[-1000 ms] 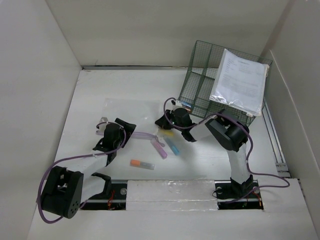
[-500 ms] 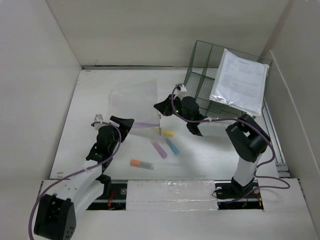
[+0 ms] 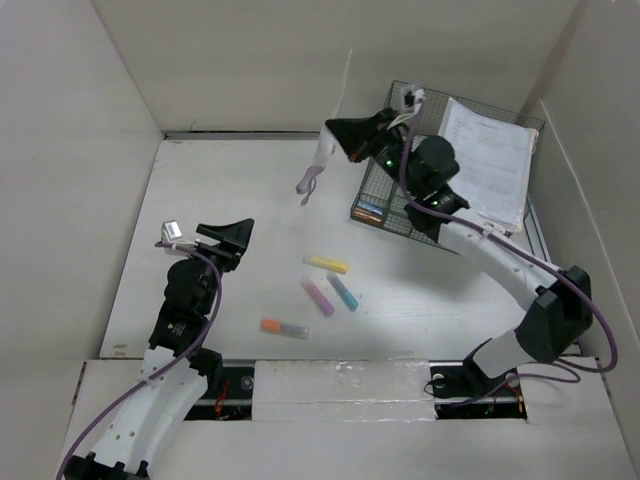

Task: Organize the desk

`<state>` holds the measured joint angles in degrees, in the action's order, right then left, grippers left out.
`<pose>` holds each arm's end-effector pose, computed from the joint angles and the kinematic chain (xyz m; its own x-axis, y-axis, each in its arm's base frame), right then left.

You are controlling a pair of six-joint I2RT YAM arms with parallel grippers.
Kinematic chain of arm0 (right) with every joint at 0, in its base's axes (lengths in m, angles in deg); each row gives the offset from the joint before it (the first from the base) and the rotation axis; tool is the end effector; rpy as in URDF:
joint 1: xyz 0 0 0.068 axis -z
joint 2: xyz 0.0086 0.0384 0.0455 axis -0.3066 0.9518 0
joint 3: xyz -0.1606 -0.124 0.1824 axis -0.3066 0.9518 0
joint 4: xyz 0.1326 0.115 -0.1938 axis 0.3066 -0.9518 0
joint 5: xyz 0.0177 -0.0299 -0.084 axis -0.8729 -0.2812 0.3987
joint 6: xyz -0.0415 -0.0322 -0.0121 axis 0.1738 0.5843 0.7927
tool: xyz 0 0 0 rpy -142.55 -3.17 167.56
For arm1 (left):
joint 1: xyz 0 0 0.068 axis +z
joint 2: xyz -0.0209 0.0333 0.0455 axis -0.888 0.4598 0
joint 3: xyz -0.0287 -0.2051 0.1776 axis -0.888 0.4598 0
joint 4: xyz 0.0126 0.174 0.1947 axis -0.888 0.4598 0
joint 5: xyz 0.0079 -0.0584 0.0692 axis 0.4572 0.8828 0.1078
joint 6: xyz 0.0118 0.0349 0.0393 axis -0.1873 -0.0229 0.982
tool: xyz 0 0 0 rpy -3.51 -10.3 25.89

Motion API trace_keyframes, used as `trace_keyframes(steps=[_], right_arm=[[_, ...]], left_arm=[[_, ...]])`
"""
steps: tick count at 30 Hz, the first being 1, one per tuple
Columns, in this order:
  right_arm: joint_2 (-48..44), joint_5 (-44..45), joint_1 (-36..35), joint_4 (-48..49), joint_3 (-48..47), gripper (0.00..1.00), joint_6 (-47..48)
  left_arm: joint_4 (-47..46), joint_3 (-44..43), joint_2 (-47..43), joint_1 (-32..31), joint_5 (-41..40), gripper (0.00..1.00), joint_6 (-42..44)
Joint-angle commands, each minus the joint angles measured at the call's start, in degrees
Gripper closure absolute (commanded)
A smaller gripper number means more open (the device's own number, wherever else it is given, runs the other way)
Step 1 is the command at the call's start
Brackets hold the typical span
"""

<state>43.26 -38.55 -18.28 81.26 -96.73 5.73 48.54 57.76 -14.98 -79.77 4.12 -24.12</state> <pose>0.2873 0.2162 0.4312 -0.0920 0.5437 -0.8342 -0.7464 0.5169 0.4192 0.1388 -0.0396 0.2779 -0.1464 -0.8641 -0.4816 0.1751 0.4565 -0.8723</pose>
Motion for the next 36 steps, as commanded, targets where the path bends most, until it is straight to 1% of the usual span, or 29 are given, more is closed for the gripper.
trace_keyframes(steps=[1,4,5,7,8,10,12,13,14,15,16,17,18,19,22,24,25,26,28,32,33,36], right_arm=[[-6.87,1.32,5.53,-1.05,-3.08,1.0,1.7],[-13.99,5.01,9.23,-2.36,-1.94,1.0,2.05],[-15.49,7.11,11.86,-3.07,-1.93,1.0,2.66],[-19.27,8.01,14.85,-5.52,-2.11,1.0,3.28],[-20.41,10.27,17.74,-6.06,-1.93,1.0,3.45],[-24.18,14.06,20.48,-6.33,-0.53,1.0,3.28],[-27.27,18.45,23.55,-4.84,4.03,1.0,2.93],[-30.76,20.38,24.36,-3.26,5.96,1.0,3.1],[-34.45,24.66,24.89,-2.9,9.89,1.0,3.45],[-34.49,26.88,24.89,-2.9,12.02,1.0,3.46],[-36.31,29.25,24.89,-2.55,14.39,1.0,3.37],[-39.2,32.24,24.89,-1.85,17.03,1.0,2.76],[-40.36,33.4,24.89,-0.97,22.27,1.0,2.32],[-41.25,34.02,24.89,-0.27,24.94,1.0,1.53],[-42.13,34.82,24.89,0.0,34.52,1.0,-4.09],[-42.05,33.24,24.89,2.01,39.27,1.0,-7.78],[-41.61,32.71,24.89,4.29,43.12,1.0,-9.1],[-41.26,32.53,24.89,5.18,44.63,1.0,-10.68],[-40.38,31.92,24.89,5.11,46.66,1.0,-12.01],[-39.32,30.51,21.73,5.19,48.51,1.0,-14.29],[-39.06,30.77,20.33,5.36,48.6,1.0,-14.38],[-36.87,31.65,19.79,5.9,46.94,1.0,-13.59]], left_arm=[[1.2,-2.78,0.99,0.27,0.53,0.34,1.89],[1.38,-2.7,1.34,0.27,1.15,0.34,1.8],[1.21,-2.17,1.17,0.27,1.32,0.34,1.54],[0.51,-1.73,0.99,0.27,1.85,0.34,1.45],[-0.11,-1.03,1.16,0.27,2.03,0.34,1.36],[-0.81,-0.85,1.6,0.27,2.81,0.34,1.27],[-1.78,-0.76,2.74,0.27,3.43,0.34,1.45],[-2.04,-0.76,3.18,0.27,4.04,0.34,1.62],[-2.48,-0.85,3.97,0.27,4.49,0.34,1.8],[-2.83,-0.67,4.33,0.27,4.49,0.34,1.89],[-3.27,-0.41,4.5,0.27,4.49,0.34,1.8],[-4.49,0.2,5.2,0.27,6.4,0.33,1.71],[-5.12,0.47,5.56,0.27,6.86,0.34,1.45],[-5.73,0.73,5.65,0.27,7.65,0.34,1.45],[-7.14,0.91,7.14,0.27,8.88,0.33,1.53],[-7.58,0.65,8.28,0.27,9.41,0.34,1.62],[-7.76,0.56,8.46,0.27,9.85,0.33,1.8],[-8.11,0.38,8.72,0.27,10.03,0.33,1.8],[-8.29,0.56,8.9,0.27,10.03,0.33,2.06],[-9.25,1.17,9.16,0.27,9.94,0.34,1.8],[-9.6,1.26,9.34,0.27,10.03,0.34,1.71],[-10.39,1.09,10.22,0.27,10.64,0.34,1.62]])
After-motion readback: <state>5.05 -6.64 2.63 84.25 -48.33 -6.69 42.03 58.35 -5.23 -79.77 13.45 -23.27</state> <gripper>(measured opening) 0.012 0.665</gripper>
